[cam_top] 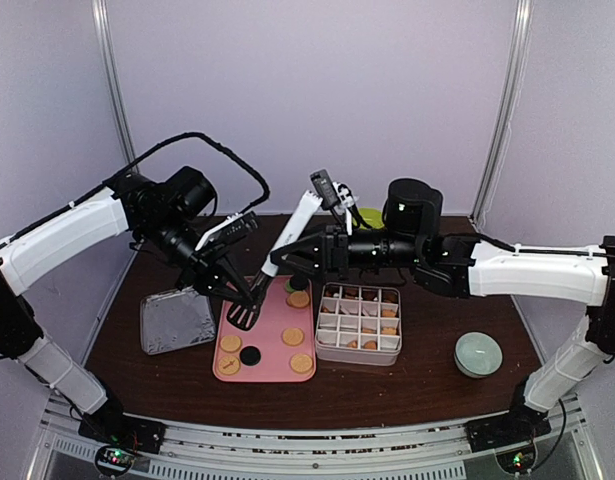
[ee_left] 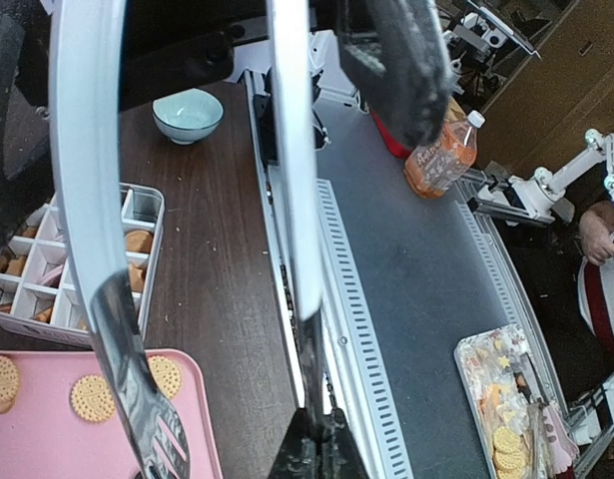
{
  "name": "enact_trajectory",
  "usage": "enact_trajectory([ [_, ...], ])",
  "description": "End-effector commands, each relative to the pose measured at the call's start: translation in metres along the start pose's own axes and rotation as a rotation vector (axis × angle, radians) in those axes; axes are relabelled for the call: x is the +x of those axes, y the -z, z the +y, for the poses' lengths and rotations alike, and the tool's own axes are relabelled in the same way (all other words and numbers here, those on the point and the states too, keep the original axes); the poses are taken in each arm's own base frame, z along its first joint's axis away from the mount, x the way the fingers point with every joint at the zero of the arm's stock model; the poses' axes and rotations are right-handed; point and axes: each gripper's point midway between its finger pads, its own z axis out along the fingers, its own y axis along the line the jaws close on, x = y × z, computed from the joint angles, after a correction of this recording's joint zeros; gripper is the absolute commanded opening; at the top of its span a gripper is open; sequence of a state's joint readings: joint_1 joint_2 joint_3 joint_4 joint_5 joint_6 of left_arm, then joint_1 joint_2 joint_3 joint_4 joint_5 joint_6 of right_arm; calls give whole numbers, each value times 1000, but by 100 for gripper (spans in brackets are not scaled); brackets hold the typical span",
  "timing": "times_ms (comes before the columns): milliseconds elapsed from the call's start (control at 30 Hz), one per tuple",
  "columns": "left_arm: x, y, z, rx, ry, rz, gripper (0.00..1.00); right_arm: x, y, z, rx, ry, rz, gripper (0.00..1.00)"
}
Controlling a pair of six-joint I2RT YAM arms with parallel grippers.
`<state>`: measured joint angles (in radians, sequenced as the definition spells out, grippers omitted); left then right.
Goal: Pack the cookies
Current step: Pass from the left arm to the right
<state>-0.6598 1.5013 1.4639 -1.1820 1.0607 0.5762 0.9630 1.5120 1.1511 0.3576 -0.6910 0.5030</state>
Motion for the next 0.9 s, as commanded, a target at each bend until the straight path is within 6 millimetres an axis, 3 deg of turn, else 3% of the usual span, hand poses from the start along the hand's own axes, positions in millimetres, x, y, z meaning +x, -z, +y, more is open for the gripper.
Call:
enact_trajectory([
  [0,-3,3,-5,11,-31,-20,0,-5,-4,15,-111,17,43,84],
  [300,5,2,-5,8,-23,2,0,-6,8,8,-128,20,124,74],
  [500,7,1,-3,9,-20,7,0,7,2,0,-124,-12,195,69],
  [867,7,-2,-6,57,9,11,0,1,-2,-6,-90,-20,162,54],
])
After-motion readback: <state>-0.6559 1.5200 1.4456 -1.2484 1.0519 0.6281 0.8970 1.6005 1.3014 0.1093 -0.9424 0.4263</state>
